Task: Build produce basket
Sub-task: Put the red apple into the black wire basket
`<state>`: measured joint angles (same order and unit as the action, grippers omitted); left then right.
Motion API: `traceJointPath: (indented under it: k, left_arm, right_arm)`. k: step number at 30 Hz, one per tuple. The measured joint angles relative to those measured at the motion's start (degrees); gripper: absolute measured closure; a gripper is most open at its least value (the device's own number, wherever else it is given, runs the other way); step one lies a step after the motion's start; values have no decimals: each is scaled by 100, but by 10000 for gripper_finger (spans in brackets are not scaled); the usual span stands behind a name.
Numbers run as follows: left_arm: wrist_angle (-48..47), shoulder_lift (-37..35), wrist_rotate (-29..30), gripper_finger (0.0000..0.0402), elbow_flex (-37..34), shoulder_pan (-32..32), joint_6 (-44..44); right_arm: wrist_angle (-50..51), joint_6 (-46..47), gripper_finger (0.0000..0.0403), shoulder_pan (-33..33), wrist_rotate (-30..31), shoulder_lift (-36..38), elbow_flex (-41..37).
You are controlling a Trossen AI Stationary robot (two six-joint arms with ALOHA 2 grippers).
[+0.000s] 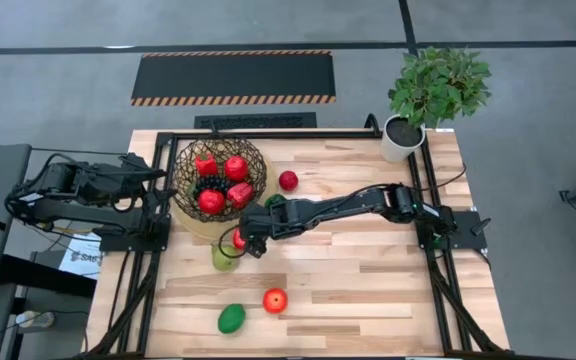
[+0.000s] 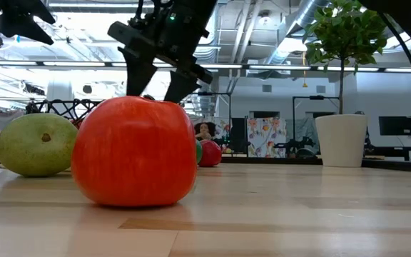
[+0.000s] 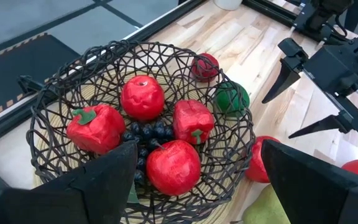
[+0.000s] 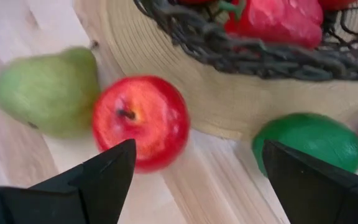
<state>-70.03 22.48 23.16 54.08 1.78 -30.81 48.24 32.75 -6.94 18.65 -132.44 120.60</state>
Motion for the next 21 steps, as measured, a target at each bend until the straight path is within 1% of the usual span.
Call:
traceJointPath:
  k: [3,7,11,16,21]
  left_arm:
    - [2,-1,2,72,0,0,-2]
    - [3,-1,4,72,0,0,-3]
    - [3,-2,7,72,0,0,-35]
    - [3,-2,9,72,0,0,-35]
    - [3,-2,13,72,0,0,-35]
  right_arm:
    - [-211,42,33,-37,31,0,0]
    - [-377,47,33,-110,302,0,0]
    - [-442,180,33,-136,355,0,0]
    - [-585,234,33,-211,715,0,0]
    - [-591,236,33,-256,762,0,0]
